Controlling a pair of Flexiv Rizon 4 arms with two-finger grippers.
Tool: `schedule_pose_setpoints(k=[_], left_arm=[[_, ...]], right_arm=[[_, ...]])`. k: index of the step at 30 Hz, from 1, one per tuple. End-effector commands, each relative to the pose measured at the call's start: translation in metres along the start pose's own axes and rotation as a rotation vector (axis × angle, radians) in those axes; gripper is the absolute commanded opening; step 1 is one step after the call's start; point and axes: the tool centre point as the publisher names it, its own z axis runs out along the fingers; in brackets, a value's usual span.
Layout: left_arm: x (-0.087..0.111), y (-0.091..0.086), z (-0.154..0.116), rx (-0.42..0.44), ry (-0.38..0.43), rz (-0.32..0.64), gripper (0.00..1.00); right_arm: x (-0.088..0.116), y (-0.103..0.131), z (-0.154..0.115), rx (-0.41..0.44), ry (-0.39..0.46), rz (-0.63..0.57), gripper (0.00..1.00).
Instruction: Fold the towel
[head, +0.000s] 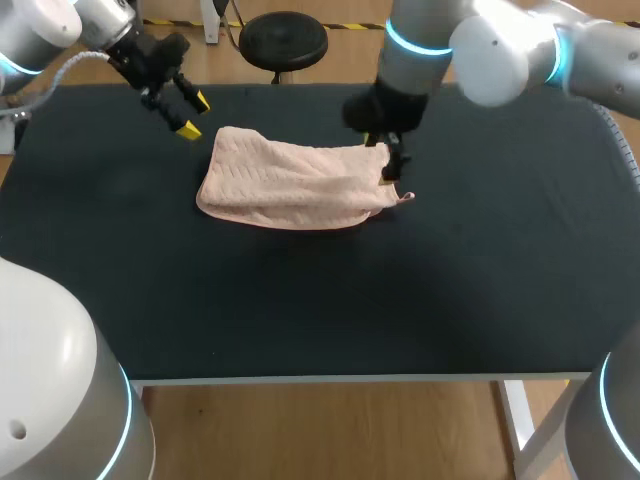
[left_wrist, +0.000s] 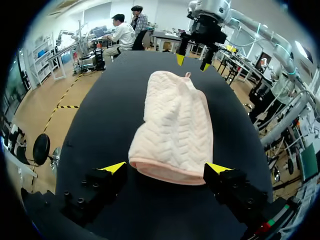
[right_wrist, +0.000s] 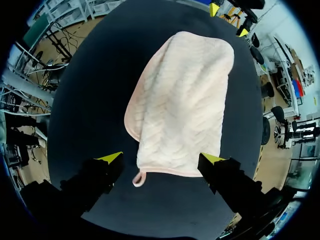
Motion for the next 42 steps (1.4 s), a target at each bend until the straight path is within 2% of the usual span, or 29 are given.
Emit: schedule_pose_setpoints(k=[1,5,10,15,23,30,34,36,42], left_arm=[[-0.002,0.002,0.000,0.016,-0.023,-0.009,1.00],[-0.010,0.007,-0.013,0.084,-0.080,-0.049,1.00],[-0.007,0.012,-0.031,0.163,-0.129,0.000,1.00],[0.002,0.017,-0.053,0.176,-0.193,0.033,1.00],[0.014,0.023,-0.083,0.160,-0.264,0.082,1.00],[0.018,0.030,-0.089,0.167,-0.281,0.096,1.00],[0.017,0.029,-0.085,0.123,-0.293,0.088,1.00],[0.017,0.029,-0.085,0.123,-0.293,0.088,1.00],[0.017,0.029,-0.085,0.123,-0.293,0.088,1.00]], right_arm=[[-0.009,-0.021,-0.004,-0.037,0.017,-0.013,1.00],[-0.017,-0.027,-0.011,-0.026,0.017,-0.011,1.00],[-0.022,-0.028,-0.021,-0.022,0.007,0.001,1.00],[-0.024,-0.023,-0.024,-0.036,0.008,0.025,1.00],[-0.034,-0.016,-0.019,-0.105,0.034,0.055,1.00],[-0.042,-0.014,-0.019,-0.110,0.053,0.062,1.00],[-0.045,-0.012,-0.020,-0.109,0.068,0.049,1.00],[-0.048,-0.015,-0.019,-0.123,0.108,0.073,1.00],[-0.055,-0.025,-0.021,-0.163,0.085,0.186,1.00]])
